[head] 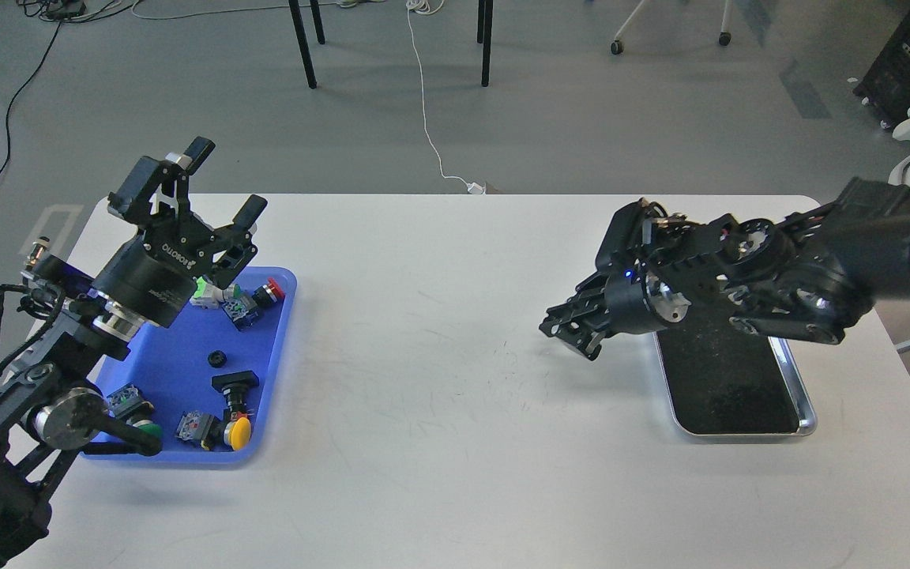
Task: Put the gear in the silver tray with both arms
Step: 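Carry the gear with the right gripper into the silver tray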
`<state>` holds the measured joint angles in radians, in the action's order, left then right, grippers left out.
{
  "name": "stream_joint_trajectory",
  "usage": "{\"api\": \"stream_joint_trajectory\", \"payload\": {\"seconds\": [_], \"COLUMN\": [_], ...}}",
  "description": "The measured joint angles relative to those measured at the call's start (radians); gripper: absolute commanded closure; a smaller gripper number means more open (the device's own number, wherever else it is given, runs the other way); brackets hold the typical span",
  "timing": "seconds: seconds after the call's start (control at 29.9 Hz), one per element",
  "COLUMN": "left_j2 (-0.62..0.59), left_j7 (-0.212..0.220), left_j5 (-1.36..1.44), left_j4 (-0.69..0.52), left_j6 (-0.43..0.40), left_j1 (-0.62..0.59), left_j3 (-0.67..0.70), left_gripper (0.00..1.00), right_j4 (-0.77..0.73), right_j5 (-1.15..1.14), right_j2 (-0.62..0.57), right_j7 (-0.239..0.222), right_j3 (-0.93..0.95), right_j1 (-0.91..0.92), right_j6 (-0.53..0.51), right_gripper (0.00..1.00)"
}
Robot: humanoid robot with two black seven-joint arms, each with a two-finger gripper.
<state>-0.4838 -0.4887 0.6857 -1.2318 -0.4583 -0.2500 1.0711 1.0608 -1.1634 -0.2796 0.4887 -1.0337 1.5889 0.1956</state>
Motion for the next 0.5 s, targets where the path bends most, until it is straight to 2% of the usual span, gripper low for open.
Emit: {"api": "stream_joint_trajectory", "payload": {"seconds": [0.17, 0.27, 0.5], "left_j2": [-0.001, 0.001, 0.002], "left_j7": [0.0, 0.0, 0.0], "left_j5": [0.0, 0.0, 0.0], "left_j4": [0.0, 0.0, 0.0], "left_j6": [-0.002, -0.004, -0.008], "left_j1": [0.0, 0.0, 0.0], "left_j3": [-0.002, -0.002, -0.008], "left_gripper": [0.02, 0.02, 0.02], "right_j4": [0.022, -0.008, -0.194], "right_j5": [-0.11, -0.158, -0.165], "right_j2": [-0.227, -0.309, -0.306], "right_j7": [0.0, 0.0, 0.0], "right_j3": [-0.009, -0.009, 0.026], "right_j1": [0.024, -0.025, -0.209], "right_j6": [-0.001, -0.002, -0.004], "right_gripper": [0.86, 0.86, 0.85]}}
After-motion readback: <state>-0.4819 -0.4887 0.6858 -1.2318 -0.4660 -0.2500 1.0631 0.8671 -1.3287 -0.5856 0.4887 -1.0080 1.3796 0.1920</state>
